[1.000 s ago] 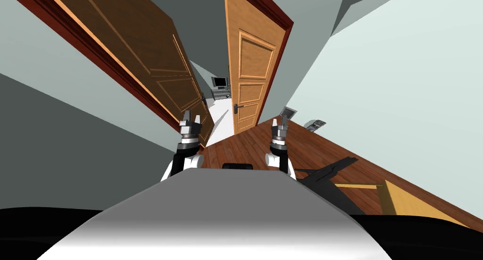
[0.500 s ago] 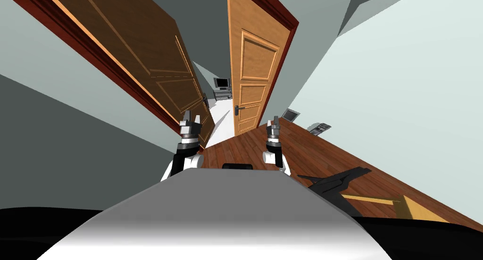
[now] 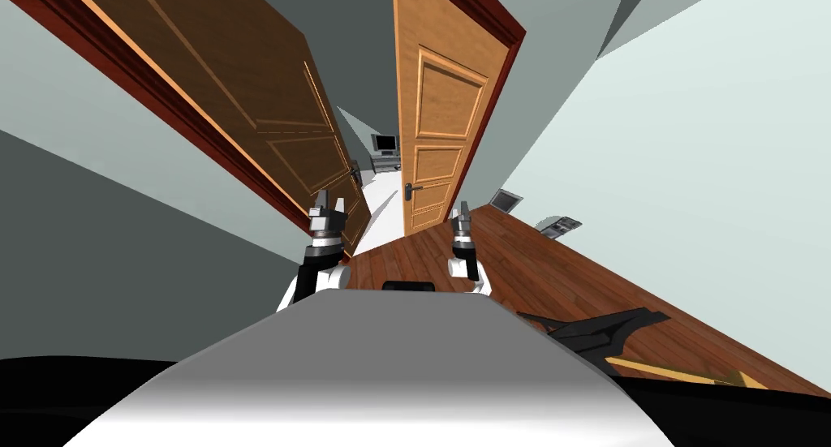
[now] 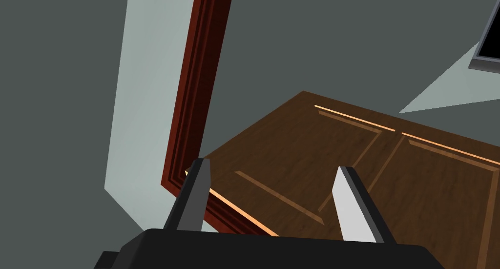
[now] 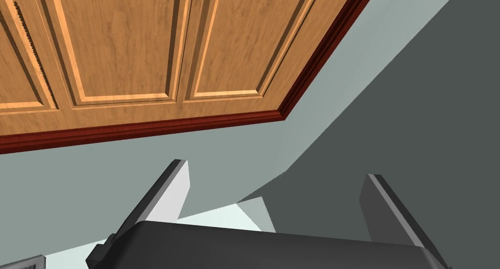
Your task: Push the door open
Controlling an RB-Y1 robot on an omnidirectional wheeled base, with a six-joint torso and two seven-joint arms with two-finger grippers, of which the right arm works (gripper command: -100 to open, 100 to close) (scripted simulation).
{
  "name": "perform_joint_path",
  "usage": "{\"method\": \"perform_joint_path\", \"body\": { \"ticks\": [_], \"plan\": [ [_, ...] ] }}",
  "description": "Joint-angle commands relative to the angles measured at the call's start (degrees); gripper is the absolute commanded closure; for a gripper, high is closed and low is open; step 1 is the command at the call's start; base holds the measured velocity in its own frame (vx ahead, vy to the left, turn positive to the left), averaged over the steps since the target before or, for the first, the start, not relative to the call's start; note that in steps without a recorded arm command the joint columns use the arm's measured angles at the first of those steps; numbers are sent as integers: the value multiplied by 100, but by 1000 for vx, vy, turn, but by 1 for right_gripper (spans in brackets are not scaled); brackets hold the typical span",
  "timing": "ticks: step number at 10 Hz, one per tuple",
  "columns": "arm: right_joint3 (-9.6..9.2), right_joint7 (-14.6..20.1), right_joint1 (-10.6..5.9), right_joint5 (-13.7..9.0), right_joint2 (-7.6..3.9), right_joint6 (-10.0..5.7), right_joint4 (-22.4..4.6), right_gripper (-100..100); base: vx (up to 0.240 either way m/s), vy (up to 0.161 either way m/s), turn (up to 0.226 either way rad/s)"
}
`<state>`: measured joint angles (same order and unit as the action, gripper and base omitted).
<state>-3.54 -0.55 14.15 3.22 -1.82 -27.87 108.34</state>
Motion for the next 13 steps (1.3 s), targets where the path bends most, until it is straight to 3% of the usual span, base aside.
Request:
{"method": "perform_joint_path", "body": {
  "ticks": [1,6,7,13],
  "plan": [
    [-10,43,-139,-14,-48,58,-242,-100,86,-41,56],
    [-112,105,-580,-14,-88,201,-1024,-100,94,-35,68],
    [-112,105,-580,-14,-88,201,-1030,-100,66,-34,30],
    [-235,179,-1118,-14,-86,376,-1991,-100,83,-46,68]
  ]
}}
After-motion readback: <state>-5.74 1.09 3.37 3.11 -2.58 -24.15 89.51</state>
